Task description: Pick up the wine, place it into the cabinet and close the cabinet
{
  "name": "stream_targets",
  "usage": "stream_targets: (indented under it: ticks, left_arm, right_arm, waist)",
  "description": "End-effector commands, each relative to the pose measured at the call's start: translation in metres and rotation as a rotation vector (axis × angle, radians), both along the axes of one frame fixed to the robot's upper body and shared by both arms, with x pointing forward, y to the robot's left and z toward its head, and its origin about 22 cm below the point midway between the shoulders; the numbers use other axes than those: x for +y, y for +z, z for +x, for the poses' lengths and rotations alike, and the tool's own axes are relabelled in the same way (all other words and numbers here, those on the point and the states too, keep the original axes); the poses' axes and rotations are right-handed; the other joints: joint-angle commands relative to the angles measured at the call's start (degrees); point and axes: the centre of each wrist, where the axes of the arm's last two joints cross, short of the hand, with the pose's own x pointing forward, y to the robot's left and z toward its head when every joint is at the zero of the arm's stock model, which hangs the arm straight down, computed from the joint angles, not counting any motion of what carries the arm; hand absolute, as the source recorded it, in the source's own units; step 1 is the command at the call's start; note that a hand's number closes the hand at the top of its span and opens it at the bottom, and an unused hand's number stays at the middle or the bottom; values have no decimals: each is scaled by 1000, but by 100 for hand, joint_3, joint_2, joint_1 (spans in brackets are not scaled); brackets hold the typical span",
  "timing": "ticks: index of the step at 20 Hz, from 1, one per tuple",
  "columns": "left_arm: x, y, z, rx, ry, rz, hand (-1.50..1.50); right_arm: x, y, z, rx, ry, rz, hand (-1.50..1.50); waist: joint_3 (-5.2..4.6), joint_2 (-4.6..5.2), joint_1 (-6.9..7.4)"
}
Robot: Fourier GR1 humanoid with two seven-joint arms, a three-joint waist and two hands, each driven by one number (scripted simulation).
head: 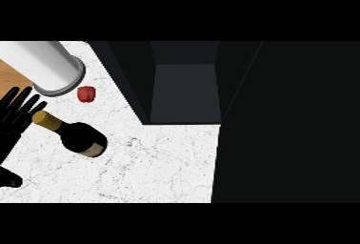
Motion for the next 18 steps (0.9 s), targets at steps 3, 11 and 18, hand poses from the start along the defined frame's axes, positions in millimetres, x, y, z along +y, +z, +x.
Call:
stream_targets:
  ticks: [3, 11, 18]
  left_arm:
    - [-1, -23, 13, 18, -2, 19, -150]
    - [-23, -50, 15, 30, -10, 23, -150]
    - [2, -76, 19, 40, -47, 2, -150]
  right_arm:
    - [-6, 15, -36, -42, 31, 14, -150]
    - [-8, 16, -34, -46, 25, 39, -150]
    - [-14, 18, -40, -35, 27, 20, -150]
  waist:
    - [0, -2, -4]
    - [5, -13, 14]
    - [0, 4, -51]
